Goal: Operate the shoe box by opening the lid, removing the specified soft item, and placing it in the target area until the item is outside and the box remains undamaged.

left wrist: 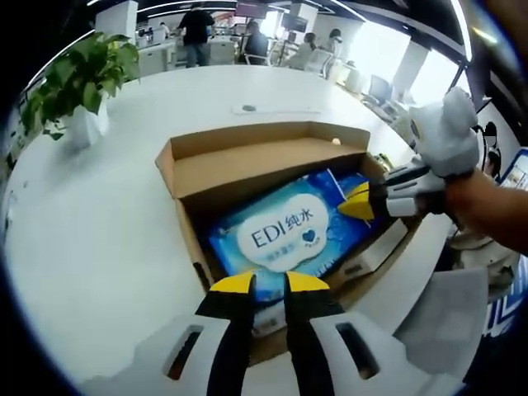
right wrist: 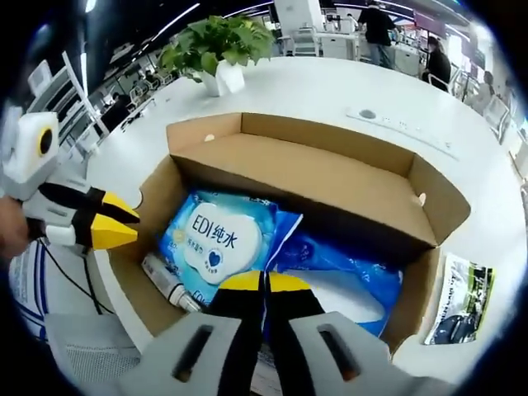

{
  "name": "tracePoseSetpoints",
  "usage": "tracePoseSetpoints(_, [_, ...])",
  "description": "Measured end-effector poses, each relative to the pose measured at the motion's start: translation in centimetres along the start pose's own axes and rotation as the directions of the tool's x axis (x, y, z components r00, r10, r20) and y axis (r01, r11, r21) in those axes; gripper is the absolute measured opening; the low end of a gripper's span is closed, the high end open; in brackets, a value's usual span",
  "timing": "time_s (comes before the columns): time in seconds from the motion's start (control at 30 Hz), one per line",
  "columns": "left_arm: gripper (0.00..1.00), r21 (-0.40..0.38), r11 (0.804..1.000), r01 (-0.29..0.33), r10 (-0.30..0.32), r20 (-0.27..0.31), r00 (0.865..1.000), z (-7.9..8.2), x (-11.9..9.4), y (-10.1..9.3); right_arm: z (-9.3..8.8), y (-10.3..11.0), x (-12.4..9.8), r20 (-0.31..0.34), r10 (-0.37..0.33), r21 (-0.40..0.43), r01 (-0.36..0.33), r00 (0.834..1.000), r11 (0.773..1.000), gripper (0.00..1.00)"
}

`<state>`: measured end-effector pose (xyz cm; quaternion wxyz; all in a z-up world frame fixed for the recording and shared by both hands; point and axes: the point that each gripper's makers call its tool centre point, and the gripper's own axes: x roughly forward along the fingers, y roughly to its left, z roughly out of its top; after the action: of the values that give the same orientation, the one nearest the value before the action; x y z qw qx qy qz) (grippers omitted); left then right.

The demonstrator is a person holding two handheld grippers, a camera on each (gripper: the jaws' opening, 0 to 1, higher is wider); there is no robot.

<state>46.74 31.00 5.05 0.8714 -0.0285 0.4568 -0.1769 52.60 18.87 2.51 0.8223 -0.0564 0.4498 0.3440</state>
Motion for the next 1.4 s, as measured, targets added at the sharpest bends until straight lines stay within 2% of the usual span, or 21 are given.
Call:
tracePoseSetpoints(0.23, [0.11,-0.004,1.000,-0.005,0.005,-0.016,1.000,0.1,1.3,0.1,-0.1,-1.0,-1.0,0.007,-0.013,0.005,0.013,1.000,1.000,0.00])
tracePoseSetpoints(0.4, [0.13,-0.012,1.000,-0.019,0.018,-0.069,0.997,-0.6,2.4,0.5,-0.2,-1.1,-0.9,0.011,-0.012,0.009,0.012,1.000,1.000,0.00])
tracePoseSetpoints(0.73, [0.11,-0.021,0.999,-0.026,0.023,-0.110,0.994,-1.0,4.1,0.9,-0.4,-1.0,-1.0,0.012,-0.009,0.012,0.009,1.000,1.000,0.00])
tracePoseSetpoints(0.83, [0.12,-0.052,0.998,-0.028,0.021,-0.132,0.991,-1.3,4.8,0.9,-0.4,-1.0,-1.0,0.010,-0.006,0.013,0.006,1.000,1.000,0.00])
tracePoseSetpoints(0.9, [0.12,-0.019,0.999,-0.042,0.039,-0.132,0.991,-1.0,4.9,0.9,-0.5,-1.0,-1.0,0.010,-0.005,0.009,0.005,1.000,1.000,0.00])
tracePoseSetpoints(0.97, [0.16,-0.036,0.998,-0.042,0.037,-0.144,0.989,-1.2,4.9,0.5,-0.5,-1.1,-0.9,0.009,-0.006,0.004,0.006,1.000,1.000,0.00])
tracePoseSetpoints(1.13, [0.18,0.019,0.999,-0.049,0.052,-0.168,0.984,-1.4,4.9,0.3,-0.7,-1.4,-0.7,0.006,-0.004,0.007,0.004,1.000,1.000,0.00])
tracePoseSetpoints(1.17, [0.17,0.016,0.999,-0.039,0.041,-0.166,0.985,-1.4,5.1,0.0,-0.8,-1.5,-0.6,0.006,-0.003,0.008,0.003,1.000,1.000,0.00])
tracePoseSetpoints(1.2, [0.16,0.060,0.997,-0.052,0.062,-0.178,0.982,-1.4,5.2,0.5,-0.8,-1.5,-0.6,0.006,-0.002,0.011,0.002,1.000,1.000,0.00])
tracePoseSetpoints(1.23, [0.13,0.068,0.997,-0.044,0.055,-0.176,0.983,-1.4,5.3,0.3,-0.8,-1.6,-0.5,0.005,0.000,0.014,0.000,1.000,1.000,0.00])
tracePoseSetpoints(1.27, [0.11,0.034,0.999,-0.024,0.029,-0.182,0.983,-1.8,5.7,-0.1,-0.8,-1.6,-0.5,0.005,0.002,0.017,-0.002,1.000,1.000,0.00])
tracePoseSetpoints(1.4, [0.00,0.035,0.999,-0.011,0.017,-0.193,0.981,-2.9,6.3,-0.4,-0.9,-1.8,-0.3,0.005,0.008,0.021,-0.008,1.000,1.000,0.00])
